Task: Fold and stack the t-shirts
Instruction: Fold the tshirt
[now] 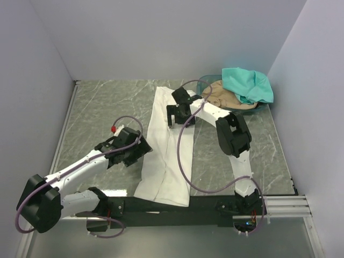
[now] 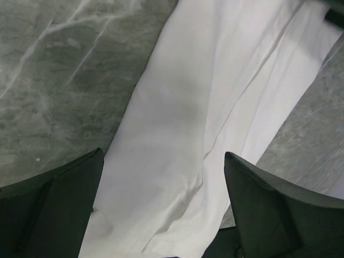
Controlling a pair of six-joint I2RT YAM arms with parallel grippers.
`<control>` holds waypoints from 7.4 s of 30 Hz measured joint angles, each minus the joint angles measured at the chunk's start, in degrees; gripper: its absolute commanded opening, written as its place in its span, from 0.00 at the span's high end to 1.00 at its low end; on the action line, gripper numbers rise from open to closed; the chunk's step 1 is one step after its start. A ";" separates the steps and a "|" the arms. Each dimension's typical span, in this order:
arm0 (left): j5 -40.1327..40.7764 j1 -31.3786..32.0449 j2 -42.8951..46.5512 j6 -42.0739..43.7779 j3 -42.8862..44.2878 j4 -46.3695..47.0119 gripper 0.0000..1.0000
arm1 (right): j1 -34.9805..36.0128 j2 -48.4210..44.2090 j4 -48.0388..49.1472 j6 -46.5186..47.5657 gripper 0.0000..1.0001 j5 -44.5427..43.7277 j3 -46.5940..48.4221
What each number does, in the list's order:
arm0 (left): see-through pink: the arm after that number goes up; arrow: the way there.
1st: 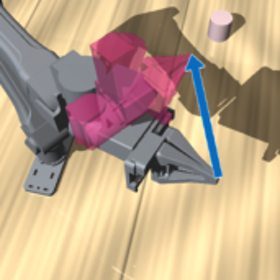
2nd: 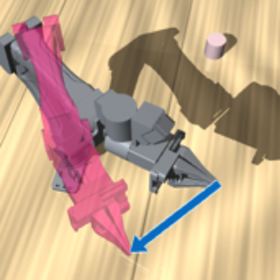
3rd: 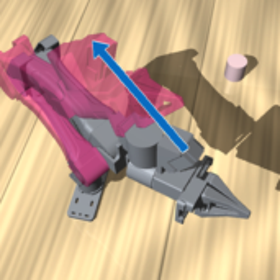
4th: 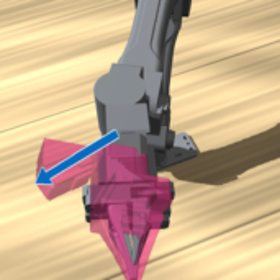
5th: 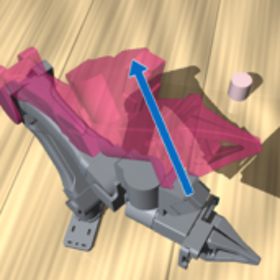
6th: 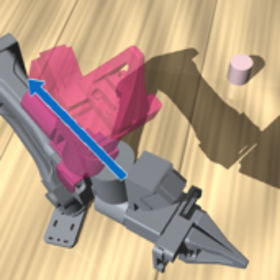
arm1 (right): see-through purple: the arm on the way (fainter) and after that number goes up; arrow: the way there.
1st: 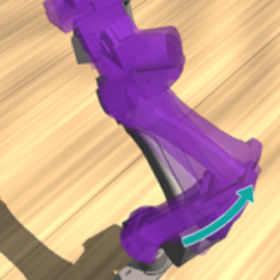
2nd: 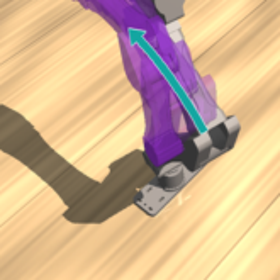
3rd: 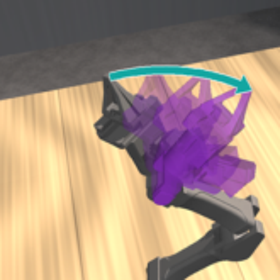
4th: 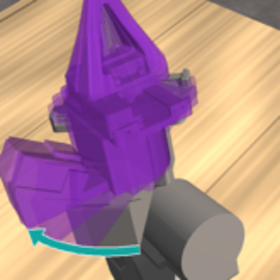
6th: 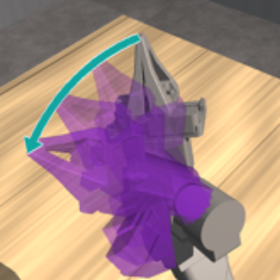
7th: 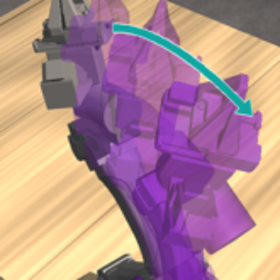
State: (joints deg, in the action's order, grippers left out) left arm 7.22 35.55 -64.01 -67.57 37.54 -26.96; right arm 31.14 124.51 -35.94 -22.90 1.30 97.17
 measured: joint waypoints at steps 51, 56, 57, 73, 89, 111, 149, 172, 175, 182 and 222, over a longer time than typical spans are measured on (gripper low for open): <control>-28.68 -1.53 20.72 1.14 -27.63 3.61 0.99 | 9.14 -52.06 18.62 -7.26 0.02 2.32 -52.57; -28.79 -1.33 20.83 2.23 -27.63 3.74 0.99 | 12.72 -61.68 17.14 -7.06 0.03 2.56 -59.63; -28.79 -1.31 20.98 2.32 -27.63 3.65 0.99 | 14.36 -62.82 16.92 -6.93 0.04 2.84 -60.83; -27.91 -1.07 23.08 2.16 -27.63 1.55 0.99 | 30.84 -59.80 12.68 -8.61 0.23 2.45 -65.64; -27.34 -0.96 23.30 2.40 -27.23 0.74 0.99 | 32.15 -52.87 12.26 -10.75 1.00 -2.16 -65.46; -12.94 -1.07 4.66 8.33 -3.04 11.76 0.99 | 18.03 -46.34 9.31 -1.38 1.00 -11.02 -44.78; -10.03 -16.22 -35.34 21.07 27.54 22.73 0.99 | 1.40 -14.43 12.55 4.42 1.00 -13.84 -10.64; -11.06 -17.94 -36.37 21.44 30.80 19.82 0.01 | -2.89 -13.81 13.07 2.25 0.14 -11.08 -11.52; -11.04 -17.75 -30.16 21.27 25.73 20.13 0.01 | -2.60 -21.44 14.51 1.14 0.14 -9.35 -19.89; -10.08 -14.45 -16.17 19.71 10.80 20.02 0.01 | 0.57 -33.31 18.08 -2.60 0.14 -5.27 -36.68; -12.07 -13.33 -17.14 17.66 -4.15 24.46 0.99 | 1.53 -29.66 30.97 -12.55 1.00 2.60 -49.94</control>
State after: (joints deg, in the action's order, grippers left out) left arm -4.84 22.22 -81.14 -49.91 33.39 -2.50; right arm 32.67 94.85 -4.97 -35.44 3.90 47.22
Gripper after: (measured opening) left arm 0.022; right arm 0.022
